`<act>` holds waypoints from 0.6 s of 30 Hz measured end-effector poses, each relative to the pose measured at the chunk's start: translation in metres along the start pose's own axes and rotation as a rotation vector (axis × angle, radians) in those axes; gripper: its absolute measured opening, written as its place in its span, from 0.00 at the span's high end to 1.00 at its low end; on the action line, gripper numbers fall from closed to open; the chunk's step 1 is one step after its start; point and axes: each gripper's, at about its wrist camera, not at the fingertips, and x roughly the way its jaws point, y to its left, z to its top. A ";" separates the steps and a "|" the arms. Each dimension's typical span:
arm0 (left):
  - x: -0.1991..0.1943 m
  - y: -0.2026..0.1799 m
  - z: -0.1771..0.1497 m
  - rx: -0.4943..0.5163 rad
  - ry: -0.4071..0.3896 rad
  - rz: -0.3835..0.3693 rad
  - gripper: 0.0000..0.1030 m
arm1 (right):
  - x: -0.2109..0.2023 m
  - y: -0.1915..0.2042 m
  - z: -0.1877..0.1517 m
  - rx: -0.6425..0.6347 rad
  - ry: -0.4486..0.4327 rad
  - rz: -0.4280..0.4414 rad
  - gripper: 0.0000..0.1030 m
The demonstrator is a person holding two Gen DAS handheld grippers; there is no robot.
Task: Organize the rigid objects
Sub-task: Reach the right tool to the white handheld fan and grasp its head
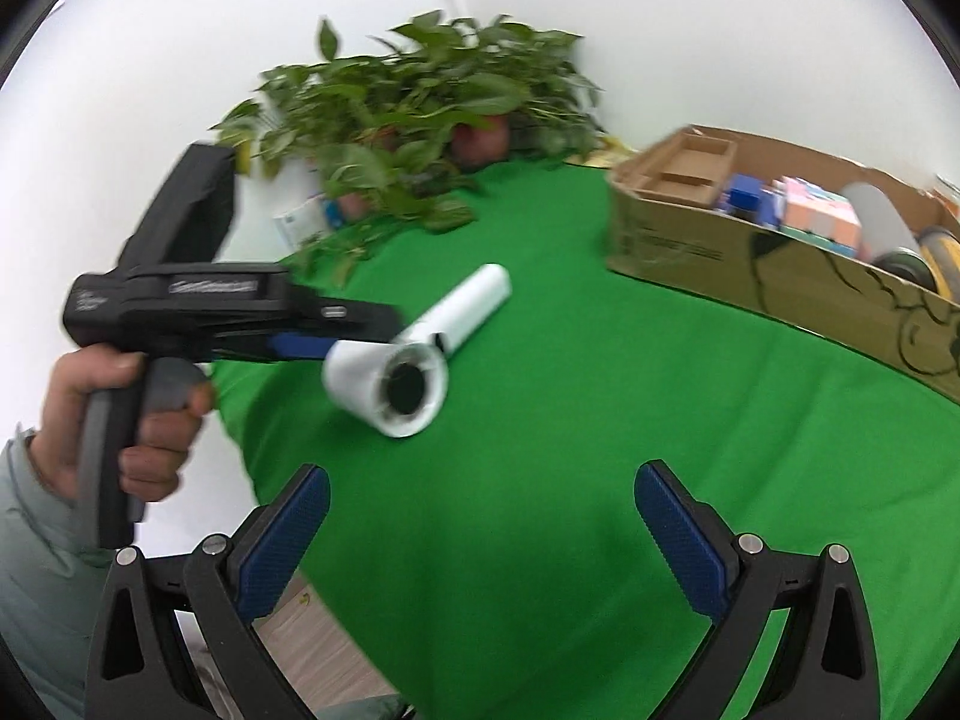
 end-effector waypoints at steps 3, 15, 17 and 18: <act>0.011 -0.018 -0.003 0.044 -0.008 -0.006 0.39 | -0.003 0.001 -0.004 0.013 0.000 0.012 0.02; 0.052 -0.085 0.003 0.078 0.069 -0.227 0.47 | -0.046 -0.061 -0.012 0.019 -0.058 -0.129 0.03; 0.043 -0.078 0.008 0.055 0.025 -0.209 0.40 | -0.038 -0.070 0.006 -0.045 -0.029 -0.119 0.02; 0.040 -0.074 0.012 0.042 0.002 -0.195 0.40 | -0.033 -0.072 0.013 -0.075 -0.016 -0.114 0.02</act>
